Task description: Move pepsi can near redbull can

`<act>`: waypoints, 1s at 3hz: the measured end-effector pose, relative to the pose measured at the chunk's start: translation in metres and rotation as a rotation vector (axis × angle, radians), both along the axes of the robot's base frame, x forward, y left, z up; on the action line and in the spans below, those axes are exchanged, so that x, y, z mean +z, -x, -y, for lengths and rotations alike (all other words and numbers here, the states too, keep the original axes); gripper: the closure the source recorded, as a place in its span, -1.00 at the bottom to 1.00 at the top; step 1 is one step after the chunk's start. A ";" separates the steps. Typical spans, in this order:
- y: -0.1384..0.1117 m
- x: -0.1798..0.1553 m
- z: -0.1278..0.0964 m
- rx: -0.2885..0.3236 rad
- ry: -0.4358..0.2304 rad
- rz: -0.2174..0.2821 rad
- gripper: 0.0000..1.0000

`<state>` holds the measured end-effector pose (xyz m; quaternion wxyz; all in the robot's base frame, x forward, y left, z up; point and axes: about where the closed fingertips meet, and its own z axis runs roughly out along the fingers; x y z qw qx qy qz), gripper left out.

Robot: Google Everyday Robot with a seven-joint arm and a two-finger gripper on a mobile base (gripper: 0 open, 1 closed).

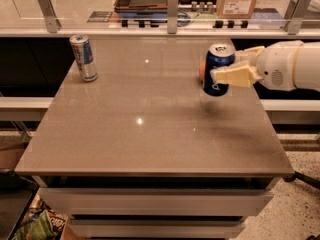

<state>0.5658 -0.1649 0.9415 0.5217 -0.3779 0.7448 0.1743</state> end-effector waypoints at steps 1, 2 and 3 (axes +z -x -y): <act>-0.014 0.026 -0.035 0.060 0.023 0.028 1.00; -0.031 0.035 -0.076 0.145 0.019 0.024 1.00; -0.048 0.031 -0.118 0.238 0.006 -0.011 1.00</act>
Offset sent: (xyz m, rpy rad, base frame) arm 0.0541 0.1235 0.0414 -0.0069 -0.0111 0.2529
